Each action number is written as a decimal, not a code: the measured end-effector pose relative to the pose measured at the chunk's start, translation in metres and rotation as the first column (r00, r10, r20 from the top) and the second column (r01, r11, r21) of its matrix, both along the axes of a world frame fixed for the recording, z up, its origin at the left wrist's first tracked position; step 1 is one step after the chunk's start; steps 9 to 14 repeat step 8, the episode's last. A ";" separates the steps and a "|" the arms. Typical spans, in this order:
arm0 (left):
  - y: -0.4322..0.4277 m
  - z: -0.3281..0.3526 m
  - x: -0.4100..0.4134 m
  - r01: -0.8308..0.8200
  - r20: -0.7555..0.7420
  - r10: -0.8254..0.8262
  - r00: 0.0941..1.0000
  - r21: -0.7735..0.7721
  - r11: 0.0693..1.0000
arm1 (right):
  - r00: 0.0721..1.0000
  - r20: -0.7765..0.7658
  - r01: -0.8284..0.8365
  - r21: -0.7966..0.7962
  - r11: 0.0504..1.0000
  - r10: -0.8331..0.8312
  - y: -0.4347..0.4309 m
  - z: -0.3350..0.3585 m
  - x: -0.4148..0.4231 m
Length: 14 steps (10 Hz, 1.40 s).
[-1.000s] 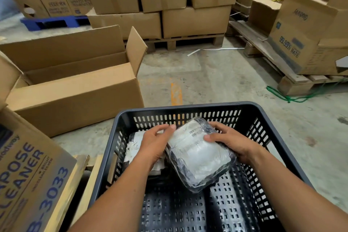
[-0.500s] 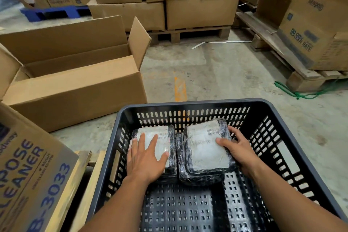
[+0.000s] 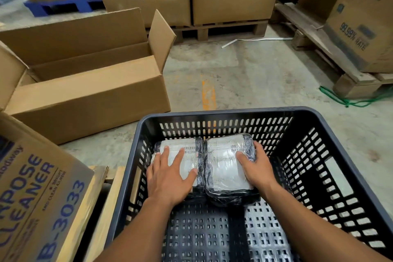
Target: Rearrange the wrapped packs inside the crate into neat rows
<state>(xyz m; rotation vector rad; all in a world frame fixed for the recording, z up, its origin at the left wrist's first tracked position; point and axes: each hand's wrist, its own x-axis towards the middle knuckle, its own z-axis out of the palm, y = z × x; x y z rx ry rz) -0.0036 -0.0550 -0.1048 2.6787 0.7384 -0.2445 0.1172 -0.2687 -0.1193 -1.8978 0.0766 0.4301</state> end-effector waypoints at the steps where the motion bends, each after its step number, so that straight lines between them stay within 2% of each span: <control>1: 0.001 0.003 0.001 0.010 -0.020 -0.010 1.000 0.007 1.000 | 0.974 0.196 -0.019 -0.417 0.909 0.110 0.009 0.002 -0.007; 2: 0.001 0.003 0.000 0.044 -0.063 -0.041 0.997 0.037 0.998 | 0.843 0.400 -0.008 -0.659 0.752 0.359 0.013 0.000 -0.013; 3: -0.001 0.000 -0.002 0.078 -0.124 -0.073 0.990 0.033 0.996 | 0.851 0.329 -0.126 -0.630 0.766 0.411 0.010 -0.001 -0.011; 4: -0.001 0.001 0.001 0.077 -0.156 -0.075 0.985 0.008 0.997 | 0.846 0.305 -0.166 -0.628 0.760 0.437 0.007 0.001 -0.007; 5: 0.000 0.005 0.003 0.067 -0.184 -0.070 0.981 -0.025 0.997 | 0.844 0.214 -0.250 -0.655 0.714 0.492 0.005 0.005 -0.004; 6: -0.001 0.019 0.005 0.081 -0.239 -0.099 0.966 -0.082 0.993 | 0.818 0.067 -0.353 -0.725 0.591 0.571 0.005 0.019 0.005; 7: 0.005 0.043 0.014 0.110 -0.359 -0.148 0.922 -0.126 0.986 | 0.727 -0.117 -0.464 -0.810 0.359 0.677 0.007 0.052 0.022; 8: 0.010 0.074 0.019 0.171 -0.488 -0.228 0.842 -0.158 0.972 | 0.568 -0.294 -0.556 -0.826 0.095 0.769 0.011 0.102 0.031; 14: 0.010 0.074 0.019 0.171 -0.488 -0.228 0.842 -0.158 0.972 | 0.568 -0.294 -0.556 -0.826 0.095 0.769 0.011 0.102 0.031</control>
